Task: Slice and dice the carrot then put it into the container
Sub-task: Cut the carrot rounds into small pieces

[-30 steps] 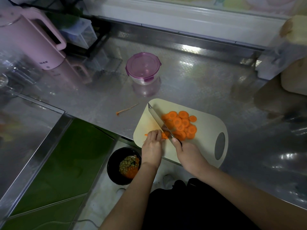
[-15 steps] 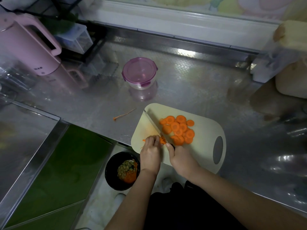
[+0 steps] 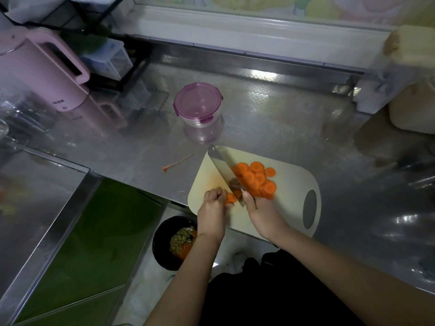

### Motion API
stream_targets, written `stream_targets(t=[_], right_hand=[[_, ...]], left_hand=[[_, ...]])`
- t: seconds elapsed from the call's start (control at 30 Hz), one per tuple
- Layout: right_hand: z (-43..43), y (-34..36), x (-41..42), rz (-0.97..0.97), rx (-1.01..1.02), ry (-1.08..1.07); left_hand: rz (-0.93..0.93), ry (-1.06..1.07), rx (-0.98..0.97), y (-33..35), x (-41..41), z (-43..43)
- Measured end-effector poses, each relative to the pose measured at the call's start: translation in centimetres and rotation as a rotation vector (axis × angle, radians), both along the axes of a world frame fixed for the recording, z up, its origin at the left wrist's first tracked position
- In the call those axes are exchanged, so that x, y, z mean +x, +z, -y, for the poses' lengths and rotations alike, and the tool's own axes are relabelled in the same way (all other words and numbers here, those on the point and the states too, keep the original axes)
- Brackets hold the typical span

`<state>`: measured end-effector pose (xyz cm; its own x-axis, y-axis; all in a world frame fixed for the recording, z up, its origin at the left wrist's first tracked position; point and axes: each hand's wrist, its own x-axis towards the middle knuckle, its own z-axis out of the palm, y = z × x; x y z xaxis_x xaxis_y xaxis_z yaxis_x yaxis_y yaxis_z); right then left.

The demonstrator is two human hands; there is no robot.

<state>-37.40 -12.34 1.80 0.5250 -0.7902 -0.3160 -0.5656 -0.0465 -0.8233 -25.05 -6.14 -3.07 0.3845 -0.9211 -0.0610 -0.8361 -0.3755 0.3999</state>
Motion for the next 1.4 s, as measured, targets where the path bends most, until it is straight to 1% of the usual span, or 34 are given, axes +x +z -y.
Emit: stream_targets(t=[0.13,0.23,0.33,0.43,0.53,0.63,0.83,0.97,1.17,1.27,1.4], right_hand=[[-0.3,0.4,-0.7,-0.084,0.067,-0.016],[-0.7,0.9,-0.9,-0.090,0.047,-0.001],[-0.9,1.2,-1.1,-0.104,0.021,0.028],[-1.0,1.2,-1.2,-0.130,0.023,0.041],[-1.1,1.0,-1.3,-0.143,0.030,0.033],[-1.1,0.7,-1.3,-0.166,0.038,0.041],[-1.2,0.4,-1.3,-0.182,0.032,0.057],[-1.1,-0.1,-1.2,-0.192,0.028,0.057],[-1.1,-0.9,-0.7,-0.230,0.046,0.049],[-1.0,-1.2,-0.5,-0.245,0.040,0.048],[-0.9,-1.2,0.1,-0.270,0.021,0.031]], left_hand=[[-0.071,0.003,0.063,0.7,0.3,0.1],[-0.122,0.007,0.080,0.7,0.6,0.4],[-0.098,-0.019,0.080,0.6,0.7,0.5],[-0.061,-0.001,0.031,0.4,0.6,0.2],[-0.118,0.056,-0.041,0.5,0.2,0.0],[-0.154,0.075,-0.027,0.9,-0.1,-0.1],[-0.139,0.072,-0.041,0.7,-0.4,-0.5],[-0.144,0.026,0.031,0.4,0.0,-0.7],[-0.058,0.020,-0.086,0.3,-0.3,-0.6],[-0.045,0.028,-0.093,0.2,-0.2,-0.5],[-0.072,0.044,-0.043,0.5,-0.2,-0.2]])
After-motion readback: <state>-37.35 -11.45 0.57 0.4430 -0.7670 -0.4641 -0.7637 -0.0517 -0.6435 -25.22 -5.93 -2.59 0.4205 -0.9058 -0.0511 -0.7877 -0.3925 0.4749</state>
